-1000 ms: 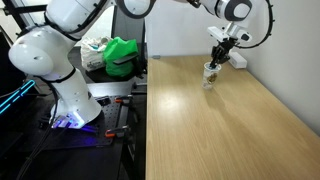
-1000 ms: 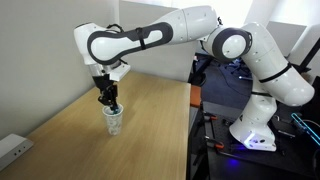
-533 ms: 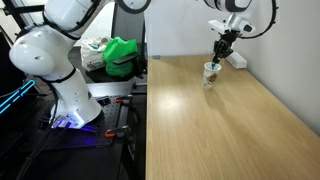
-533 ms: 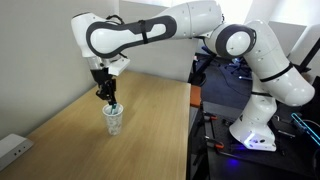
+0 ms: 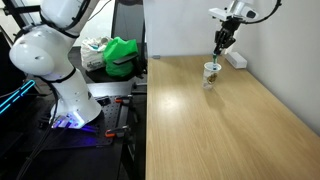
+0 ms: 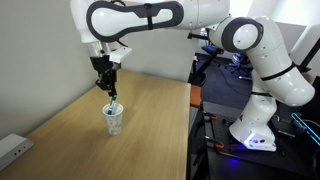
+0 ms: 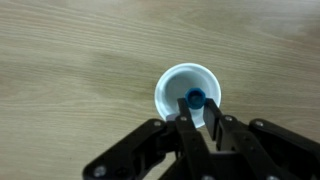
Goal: Take the green marker out of the cup and place it on the table
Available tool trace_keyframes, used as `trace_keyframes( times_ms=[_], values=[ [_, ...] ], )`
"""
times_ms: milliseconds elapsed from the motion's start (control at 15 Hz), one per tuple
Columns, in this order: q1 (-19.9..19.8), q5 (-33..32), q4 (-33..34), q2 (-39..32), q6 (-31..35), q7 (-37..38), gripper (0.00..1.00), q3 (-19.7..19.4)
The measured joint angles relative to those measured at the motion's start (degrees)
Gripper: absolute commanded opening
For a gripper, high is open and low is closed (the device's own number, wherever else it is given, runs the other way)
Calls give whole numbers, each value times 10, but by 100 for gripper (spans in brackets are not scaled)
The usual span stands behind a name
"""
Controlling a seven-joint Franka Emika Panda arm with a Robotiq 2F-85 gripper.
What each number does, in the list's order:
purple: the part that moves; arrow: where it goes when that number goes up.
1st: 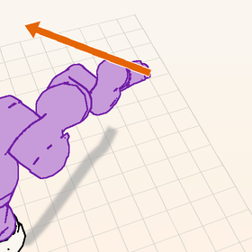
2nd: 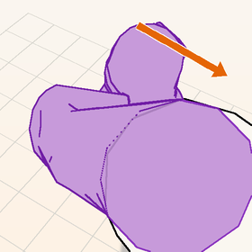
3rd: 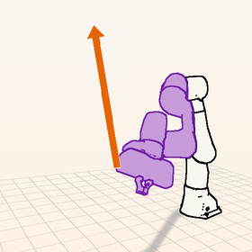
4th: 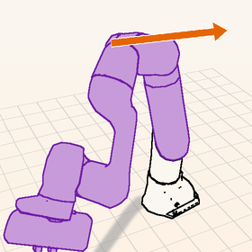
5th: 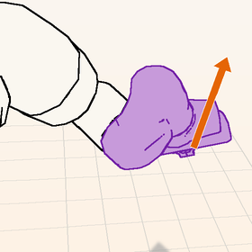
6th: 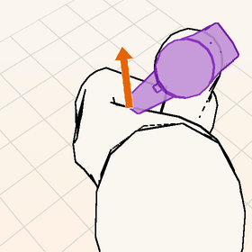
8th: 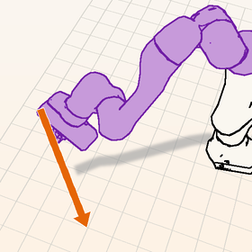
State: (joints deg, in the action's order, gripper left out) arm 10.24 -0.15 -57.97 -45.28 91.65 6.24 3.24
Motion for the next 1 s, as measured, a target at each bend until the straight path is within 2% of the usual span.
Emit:
trace_keyframes(
  times_ms=[400, 1000],
  values=[
    [3, 0, -1, 51, -43, 2, 5, 0],
    [-3, 0, -36, 120, -39, 64, 5, -27]
  ],
)
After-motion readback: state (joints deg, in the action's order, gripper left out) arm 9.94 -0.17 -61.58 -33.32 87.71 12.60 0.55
